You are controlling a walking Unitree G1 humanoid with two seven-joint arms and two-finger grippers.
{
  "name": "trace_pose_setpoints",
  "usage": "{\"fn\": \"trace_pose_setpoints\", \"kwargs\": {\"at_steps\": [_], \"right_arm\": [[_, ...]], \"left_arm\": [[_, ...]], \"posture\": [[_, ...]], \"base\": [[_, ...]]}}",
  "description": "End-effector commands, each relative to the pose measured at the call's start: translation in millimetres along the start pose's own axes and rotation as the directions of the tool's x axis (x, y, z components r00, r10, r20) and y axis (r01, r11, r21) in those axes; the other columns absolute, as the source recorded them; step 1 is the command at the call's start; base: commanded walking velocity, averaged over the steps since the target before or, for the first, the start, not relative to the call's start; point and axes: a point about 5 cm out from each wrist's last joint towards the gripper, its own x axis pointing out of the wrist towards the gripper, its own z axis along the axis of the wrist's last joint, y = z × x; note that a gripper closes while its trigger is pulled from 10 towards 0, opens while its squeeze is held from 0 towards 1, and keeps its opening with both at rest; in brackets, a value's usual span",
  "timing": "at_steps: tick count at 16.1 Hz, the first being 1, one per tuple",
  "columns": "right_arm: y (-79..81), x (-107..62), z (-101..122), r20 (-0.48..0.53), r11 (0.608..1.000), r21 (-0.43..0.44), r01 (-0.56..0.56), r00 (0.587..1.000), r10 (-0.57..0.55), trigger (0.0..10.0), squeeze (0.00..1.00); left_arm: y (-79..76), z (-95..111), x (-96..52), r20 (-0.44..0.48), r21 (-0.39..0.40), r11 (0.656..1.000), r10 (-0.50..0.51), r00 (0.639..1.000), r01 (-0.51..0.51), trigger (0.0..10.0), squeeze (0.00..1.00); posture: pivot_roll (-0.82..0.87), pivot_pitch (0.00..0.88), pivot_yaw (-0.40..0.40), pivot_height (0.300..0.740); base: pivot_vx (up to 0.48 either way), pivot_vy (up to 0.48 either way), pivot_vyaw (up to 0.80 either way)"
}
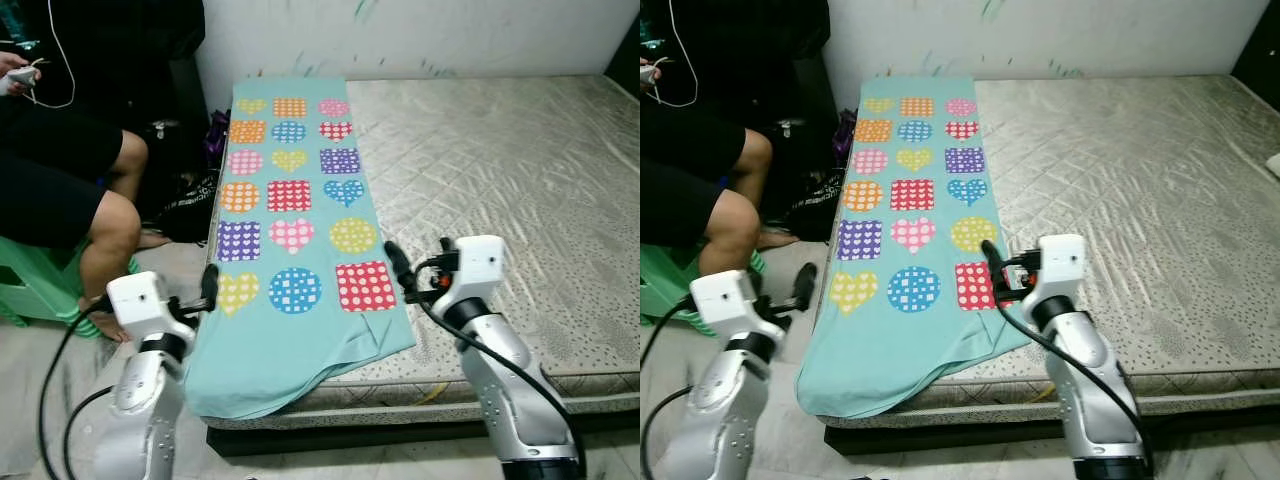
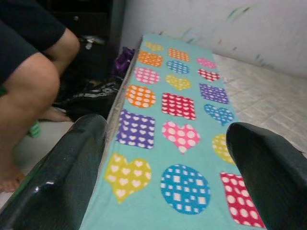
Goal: Clean up the room
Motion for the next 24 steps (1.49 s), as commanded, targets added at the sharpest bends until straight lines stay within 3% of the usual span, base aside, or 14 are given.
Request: {"fn": "trace_pose_setpoints", "kwargs": {"at_steps": [1, 6, 16, 24], "right_arm": [[-2.5, -0.3, -3, -0.021, 1.0, -0.018, 0.019, 1.0, -0.02, 10.0, 0.0], [-0.7, -1.3, -7, -0.042, 0.999, 0.047, 0.019, 0.999, -0.017, 10.0, 0.0], [-5.1, -2.5, -7, -0.046, 0.999, 0.03, 0.032, 0.998, -0.03, 10.0, 0.0], [-10.6, -5.0, -7, -0.042, 0.998, 0.019, 0.061, 0.997, -0.06, 10.0, 0.0]], "left_arm": [[6.0, -2, -2.9, -0.009, 0.011, 1.0, 0.005, 1.0, -0.004, 10.0, 0.0], [0.3, -6, -2.7, -0.015, -0.003, 0.999, -0.042, 0.999, 0.042, 10.0, 0.0], [-3.2, -7, -3.4, -0.018, -0.027, 0.998, -0.066, 0.998, 0.065, 10.0, 0.0], [-7.7, -6, -4.5, -0.014, -0.032, 0.994, -0.109, 0.994, 0.108, 10.0, 0.0]], "posture": [[-0.18, 0.038, 0.002, 0.74], [-0.18, 0.046, 0.001, 0.74], [-0.19, 0.065, -0.003, 0.74], [-0.19, 0.066, 0.002, 0.74]], "base": [[0.0, 0.0, 0.0], [0.0, 0.0, -0.16], [0.0, 0.0, -0.53], [0.0, 0.0, 0.0]]}}
